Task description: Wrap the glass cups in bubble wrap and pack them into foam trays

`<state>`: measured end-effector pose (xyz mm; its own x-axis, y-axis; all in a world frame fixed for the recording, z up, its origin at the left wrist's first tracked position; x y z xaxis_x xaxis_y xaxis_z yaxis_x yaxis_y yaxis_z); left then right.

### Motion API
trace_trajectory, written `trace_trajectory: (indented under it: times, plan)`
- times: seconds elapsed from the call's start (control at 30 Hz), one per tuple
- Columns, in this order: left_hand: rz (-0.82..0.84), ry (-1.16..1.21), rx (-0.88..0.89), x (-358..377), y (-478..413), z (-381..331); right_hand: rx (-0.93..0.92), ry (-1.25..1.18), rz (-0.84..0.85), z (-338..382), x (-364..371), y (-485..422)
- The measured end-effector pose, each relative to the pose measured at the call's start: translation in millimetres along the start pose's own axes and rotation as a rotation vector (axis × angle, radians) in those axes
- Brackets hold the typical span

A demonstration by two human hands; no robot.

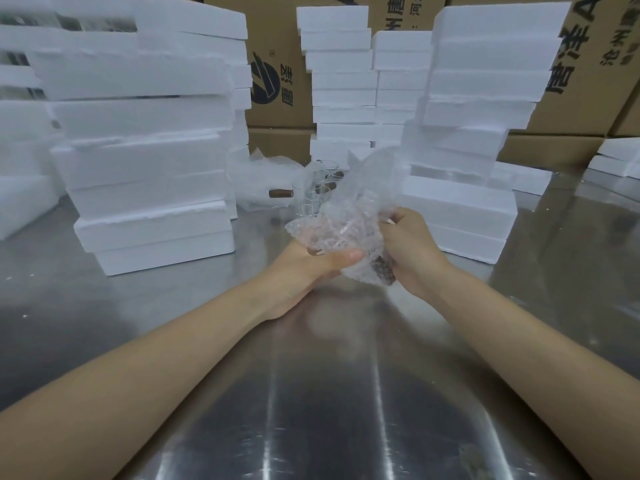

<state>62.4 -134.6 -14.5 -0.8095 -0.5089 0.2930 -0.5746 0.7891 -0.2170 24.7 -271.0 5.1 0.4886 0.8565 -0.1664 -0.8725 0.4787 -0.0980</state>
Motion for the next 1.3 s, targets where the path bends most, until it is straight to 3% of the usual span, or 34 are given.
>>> trace_trajectory:
  times: [0.2, 0.27, 0.33, 0.4, 0.53, 0.63, 0.7, 0.83, 0.93, 1.13, 1.2, 1.3]
  plan:
    - [0.067, -0.034, -0.075, 0, 1, 1, 0.135, -0.263, 0.197, -3, -4, -6]
    - [0.043, -0.043, -0.083, 1, 2, 2, -0.006, -0.140, 0.208, 4, -7, -4]
    - [-0.021, -0.029, -0.069, 1, 2, 1, -0.227, 0.038, 0.107, 16, -11, -3]
    - [-0.080, 0.003, -0.046, 1, 2, 2, -0.325, 0.126, 0.110, 21, -11, 0]
    - [-0.197, 0.029, 0.031, -5, 1, -1, -0.227, 0.119, 0.272, 14, -4, 1]
    - [-0.235, -0.025, 0.071, -7, 1, -2, -0.222, 0.330, 0.374, 12, 6, 8]
    - [-0.230, -0.054, 0.083, -7, 1, -2, -0.206, 0.365, 0.323, 13, 9, 9]
    - [-0.163, -0.037, 0.117, -3, 0, -2, -0.063, 0.095, 0.287, 10, 2, 2]
    - [-0.103, -0.047, 0.147, 0, 2, -4, -0.045, 0.122, 0.290, 9, 0, 6]
    - [-0.112, -0.033, 0.129, 1, 2, -5, 0.002, -0.131, 0.097, 7, -1, 2]
    - [-0.072, -0.038, 0.117, 4, 3, -4, 0.065, -0.156, 0.158, 3, -3, -1]
    - [0.020, -0.086, 0.080, 8, 4, -5, -0.040, 0.100, 0.489, 11, 3, 13]
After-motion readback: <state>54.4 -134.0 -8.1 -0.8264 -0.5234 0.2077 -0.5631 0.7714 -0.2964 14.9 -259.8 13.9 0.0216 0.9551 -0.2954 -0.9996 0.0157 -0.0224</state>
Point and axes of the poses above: each hand's wrist, its own y-axis away from the middle knuckle, its own x-axis out of the palm, z = x × y, the point moved 4 cm from there along -y, towards the middle knuckle, and after that the axes turned 9 degrees about y, right-handed, at the moved point
